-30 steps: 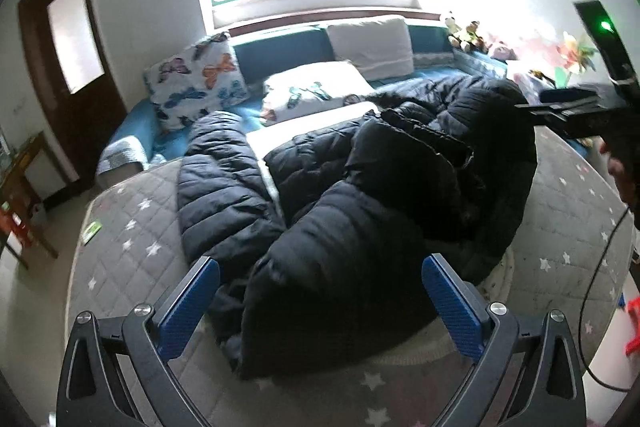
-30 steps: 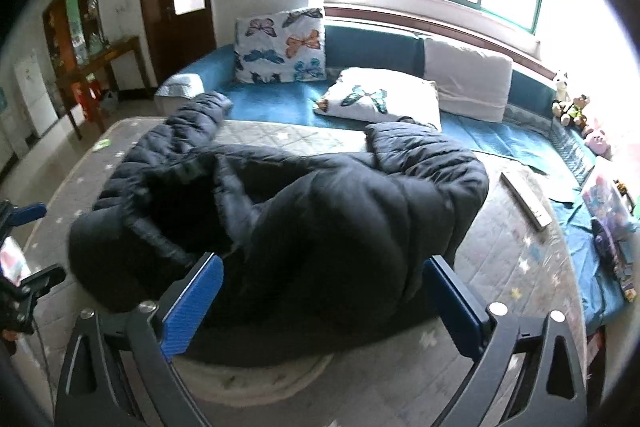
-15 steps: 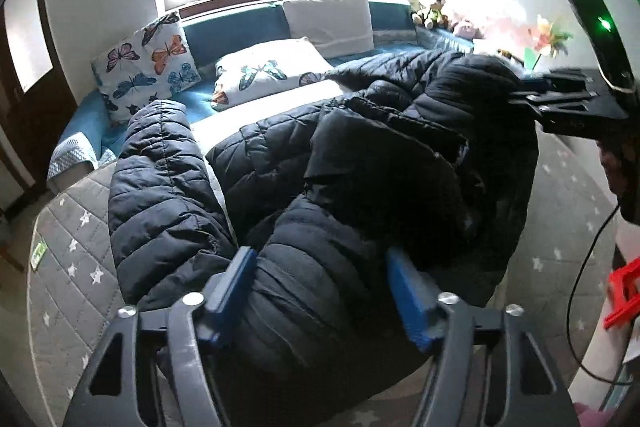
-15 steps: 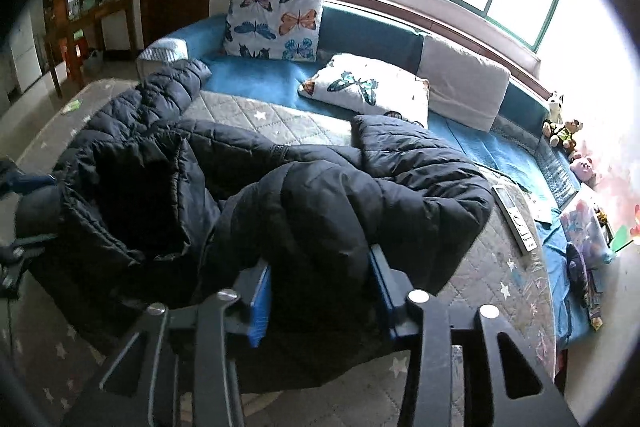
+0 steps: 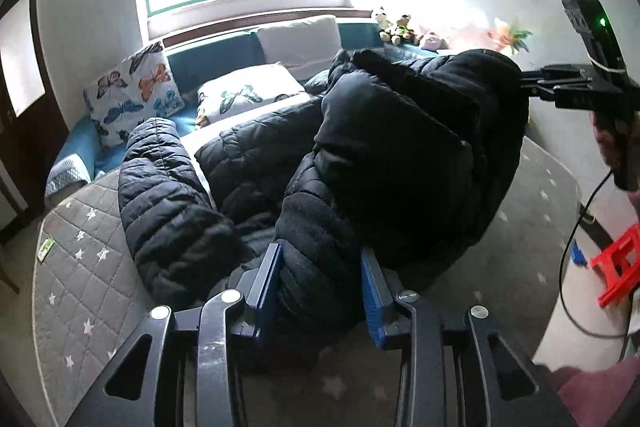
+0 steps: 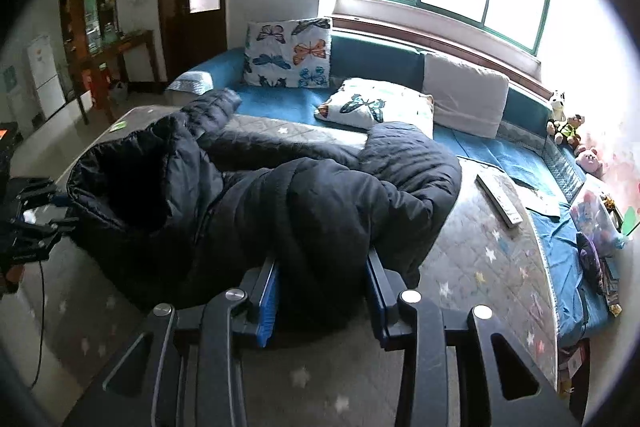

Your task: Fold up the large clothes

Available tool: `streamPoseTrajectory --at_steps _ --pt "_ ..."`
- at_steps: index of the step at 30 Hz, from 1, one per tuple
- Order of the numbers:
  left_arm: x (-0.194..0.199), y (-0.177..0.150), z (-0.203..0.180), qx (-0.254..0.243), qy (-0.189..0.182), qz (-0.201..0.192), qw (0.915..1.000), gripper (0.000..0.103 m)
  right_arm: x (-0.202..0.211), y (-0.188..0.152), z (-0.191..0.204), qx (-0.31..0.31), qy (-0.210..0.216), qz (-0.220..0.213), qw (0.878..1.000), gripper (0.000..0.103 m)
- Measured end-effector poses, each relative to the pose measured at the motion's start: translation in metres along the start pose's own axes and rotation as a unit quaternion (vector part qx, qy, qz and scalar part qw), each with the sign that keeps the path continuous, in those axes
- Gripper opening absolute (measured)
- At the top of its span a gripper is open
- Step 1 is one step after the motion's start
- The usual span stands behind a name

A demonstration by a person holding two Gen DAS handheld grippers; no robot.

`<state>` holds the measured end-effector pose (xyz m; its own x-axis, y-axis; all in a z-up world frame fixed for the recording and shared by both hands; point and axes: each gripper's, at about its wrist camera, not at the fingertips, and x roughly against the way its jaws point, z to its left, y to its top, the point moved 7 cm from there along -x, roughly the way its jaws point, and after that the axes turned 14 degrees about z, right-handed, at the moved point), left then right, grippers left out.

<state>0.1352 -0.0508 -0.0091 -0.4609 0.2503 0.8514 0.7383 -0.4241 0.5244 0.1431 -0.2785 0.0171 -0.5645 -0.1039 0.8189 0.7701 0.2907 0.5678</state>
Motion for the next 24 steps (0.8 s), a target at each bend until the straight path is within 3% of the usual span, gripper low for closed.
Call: streamPoseTrajectory --at_steps 8,16,22,24 --pt "0.01 -0.069 -0.04 -0.05 0.006 0.017 0.9986 0.037 0.007 -0.061 0.01 0.01 0.017 0.032 0.999 0.041" --pt "0.002 -0.132 -0.047 -0.036 -0.024 0.064 0.997 0.038 -0.033 -0.143 0.014 -0.013 0.034 0.15 0.988 0.041" --pt "0.02 -0.136 -0.051 -0.038 -0.021 0.052 0.9977 0.038 -0.009 -0.141 0.035 0.023 0.03 0.145 0.989 0.042" --pt "0.024 -0.128 -0.053 -0.037 -0.025 0.041 0.9982 0.04 -0.005 -0.137 0.055 0.043 0.062 0.134 0.988 0.056"
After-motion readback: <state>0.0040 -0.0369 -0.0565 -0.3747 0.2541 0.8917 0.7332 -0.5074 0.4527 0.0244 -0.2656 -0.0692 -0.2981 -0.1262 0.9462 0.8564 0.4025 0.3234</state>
